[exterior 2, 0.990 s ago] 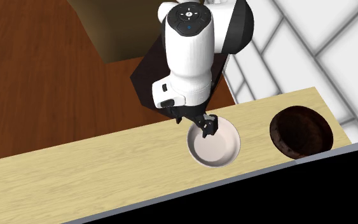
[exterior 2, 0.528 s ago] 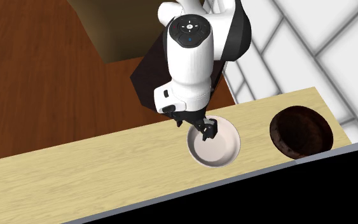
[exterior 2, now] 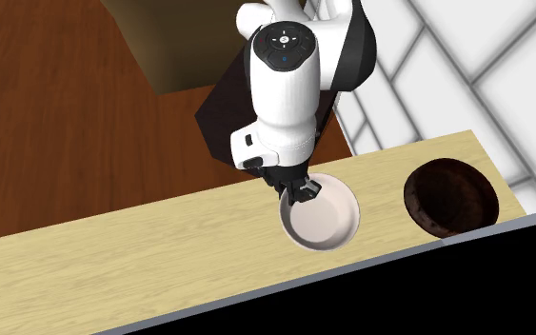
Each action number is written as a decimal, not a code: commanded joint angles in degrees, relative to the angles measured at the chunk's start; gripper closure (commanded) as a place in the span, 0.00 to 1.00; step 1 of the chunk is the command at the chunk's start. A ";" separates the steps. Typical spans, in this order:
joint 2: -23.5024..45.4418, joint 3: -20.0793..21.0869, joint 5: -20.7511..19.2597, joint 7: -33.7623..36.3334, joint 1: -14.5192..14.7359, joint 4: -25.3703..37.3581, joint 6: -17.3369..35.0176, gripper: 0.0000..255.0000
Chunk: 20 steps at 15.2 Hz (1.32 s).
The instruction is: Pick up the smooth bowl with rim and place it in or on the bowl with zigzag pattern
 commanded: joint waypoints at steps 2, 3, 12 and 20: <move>0.05 -0.01 -0.01 0.01 0.00 0.01 0.00 1.00; 0.05 -0.01 -0.01 0.01 -0.01 -0.01 0.02 1.00; 0.25 -0.04 -0.25 0.44 -0.04 5.61 -5.39 1.00; 1.38 0.04 -0.79 1.14 0.03 13.11 -11.79 1.00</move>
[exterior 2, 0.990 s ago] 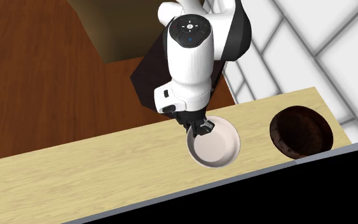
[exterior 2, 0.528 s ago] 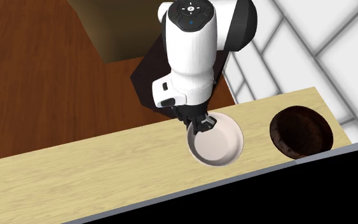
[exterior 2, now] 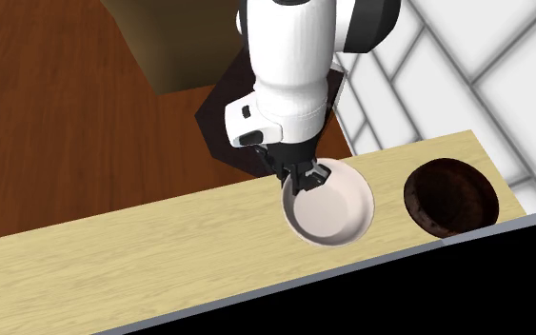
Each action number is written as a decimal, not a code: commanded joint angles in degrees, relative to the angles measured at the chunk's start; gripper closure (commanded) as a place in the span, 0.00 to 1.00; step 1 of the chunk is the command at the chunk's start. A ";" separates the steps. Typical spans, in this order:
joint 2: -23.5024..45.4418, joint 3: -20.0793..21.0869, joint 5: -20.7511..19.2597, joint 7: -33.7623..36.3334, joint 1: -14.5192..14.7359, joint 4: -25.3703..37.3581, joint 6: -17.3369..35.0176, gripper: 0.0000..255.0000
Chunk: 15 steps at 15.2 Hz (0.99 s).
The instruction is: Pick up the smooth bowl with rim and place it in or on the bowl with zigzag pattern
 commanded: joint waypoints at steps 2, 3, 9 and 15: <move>0.44 -0.05 -0.16 0.09 -0.05 2.94 -2.50 1.00; 0.69 -0.02 -0.27 0.20 -0.02 4.01 -3.34 1.00; 2.61 0.20 -1.04 0.95 0.26 11.08 -8.55 1.00; 4.47 1.05 -2.10 2.97 1.40 17.18 -12.80 1.00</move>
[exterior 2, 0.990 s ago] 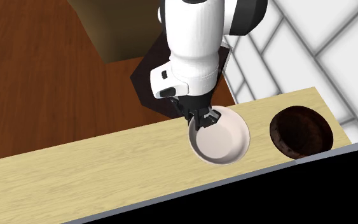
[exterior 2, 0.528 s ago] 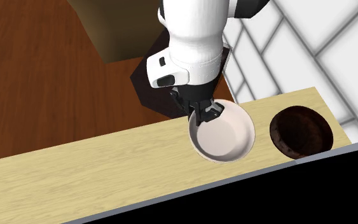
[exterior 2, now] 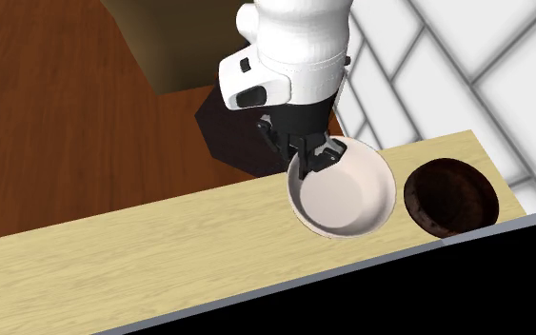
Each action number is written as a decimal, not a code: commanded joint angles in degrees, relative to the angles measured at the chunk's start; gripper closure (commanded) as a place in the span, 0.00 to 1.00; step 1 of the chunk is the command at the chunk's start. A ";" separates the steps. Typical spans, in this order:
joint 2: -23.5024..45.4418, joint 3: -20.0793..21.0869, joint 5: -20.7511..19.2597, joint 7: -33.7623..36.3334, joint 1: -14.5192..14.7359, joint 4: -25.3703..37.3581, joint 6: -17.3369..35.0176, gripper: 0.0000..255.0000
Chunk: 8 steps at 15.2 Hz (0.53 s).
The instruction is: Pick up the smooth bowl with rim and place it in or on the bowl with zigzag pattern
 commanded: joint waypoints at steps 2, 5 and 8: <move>0.02 1.56 -0.82 3.49 1.98 0.59 -0.39 1.00; 0.25 3.46 -1.92 7.67 4.41 1.04 -0.49 1.00; 1.17 5.42 -3.40 12.01 7.03 2.33 -0.87 1.00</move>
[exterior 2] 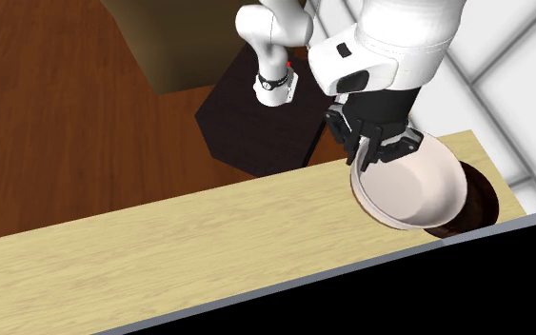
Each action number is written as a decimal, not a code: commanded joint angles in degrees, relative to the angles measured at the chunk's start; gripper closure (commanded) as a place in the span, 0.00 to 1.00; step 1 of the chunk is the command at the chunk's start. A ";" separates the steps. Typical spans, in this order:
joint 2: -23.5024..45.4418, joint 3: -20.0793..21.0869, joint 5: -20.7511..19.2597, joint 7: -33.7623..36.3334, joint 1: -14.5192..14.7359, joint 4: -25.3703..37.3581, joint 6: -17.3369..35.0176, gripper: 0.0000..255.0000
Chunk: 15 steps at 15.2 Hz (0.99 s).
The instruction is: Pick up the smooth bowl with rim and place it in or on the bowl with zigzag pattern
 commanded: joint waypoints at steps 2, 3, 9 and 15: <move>1.35 1.95 -1.74 4.52 2.83 1.56 -0.30 1.00; 2.00 2.60 -2.44 6.03 3.85 2.40 -0.58 1.00; 7.89 6.12 -7.96 15.21 11.38 10.12 -3.43 1.00; 10.11 7.27 -10.25 19.55 15.12 10.64 -2.28 1.00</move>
